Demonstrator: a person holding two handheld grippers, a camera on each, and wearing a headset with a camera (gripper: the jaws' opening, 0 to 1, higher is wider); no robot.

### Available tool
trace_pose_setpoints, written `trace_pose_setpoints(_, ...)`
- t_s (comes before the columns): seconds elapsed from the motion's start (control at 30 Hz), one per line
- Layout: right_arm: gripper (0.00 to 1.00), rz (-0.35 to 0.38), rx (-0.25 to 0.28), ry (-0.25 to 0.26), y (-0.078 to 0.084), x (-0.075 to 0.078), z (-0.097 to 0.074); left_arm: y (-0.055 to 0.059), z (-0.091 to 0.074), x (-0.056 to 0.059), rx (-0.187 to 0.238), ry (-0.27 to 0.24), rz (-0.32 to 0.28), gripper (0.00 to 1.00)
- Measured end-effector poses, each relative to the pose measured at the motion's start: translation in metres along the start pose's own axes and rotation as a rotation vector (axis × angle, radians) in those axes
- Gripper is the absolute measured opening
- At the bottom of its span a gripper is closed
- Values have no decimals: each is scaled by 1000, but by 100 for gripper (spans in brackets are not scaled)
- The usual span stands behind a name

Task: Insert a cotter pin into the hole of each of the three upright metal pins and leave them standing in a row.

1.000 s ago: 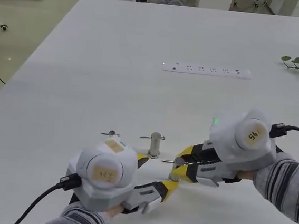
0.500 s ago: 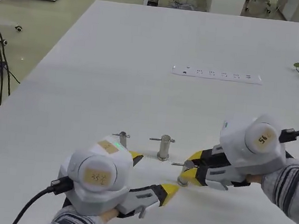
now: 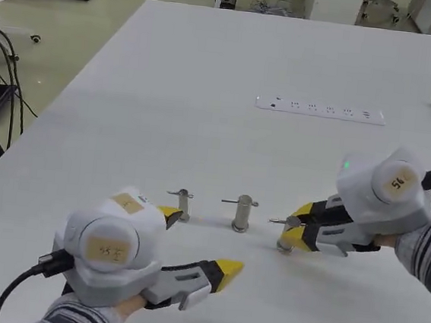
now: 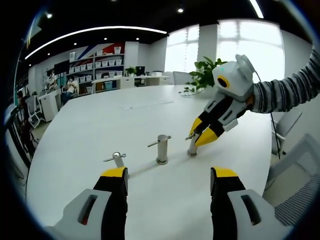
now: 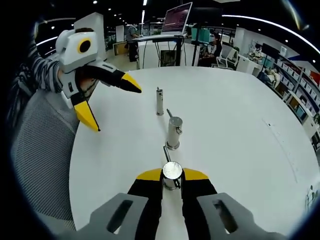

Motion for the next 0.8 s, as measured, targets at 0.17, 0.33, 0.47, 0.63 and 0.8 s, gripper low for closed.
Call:
trace_pose_setpoints(0.17, 8, 5, -19, 7, 4, 10, 1, -2, -5, -6, 5, -18, 1, 69)
trace_pose_setpoints(0.33, 8, 19, -26, 9, 4, 15, 1, -4, -10, -14, 16, -36, -6, 72)
trace_pose_setpoints(0.47, 8, 17, -35, 6, 5, 17, 2, -4, -12, -19, 13, -51, 2, 72)
trace_pose_setpoints(0.63, 8, 34, -34, 7, 5, 19, 3, -3, -15, -23, 8, -66, 2, 73)
trace_pose_setpoints(0.8, 9, 50, -32, 2, 7, 21, 3, -2, -16, -24, 7, -69, 0, 73)
Point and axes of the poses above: the centre of the closed fingertips' face, and the gripper's own axes: z roughly forward along the fingers, x roughly to its right, y roughly out of its underside, the point moved 6 cm from there along -z, roughly backward along the fingers, and after that the axes turned 12 degrees about -z, right-handed, at the moved point
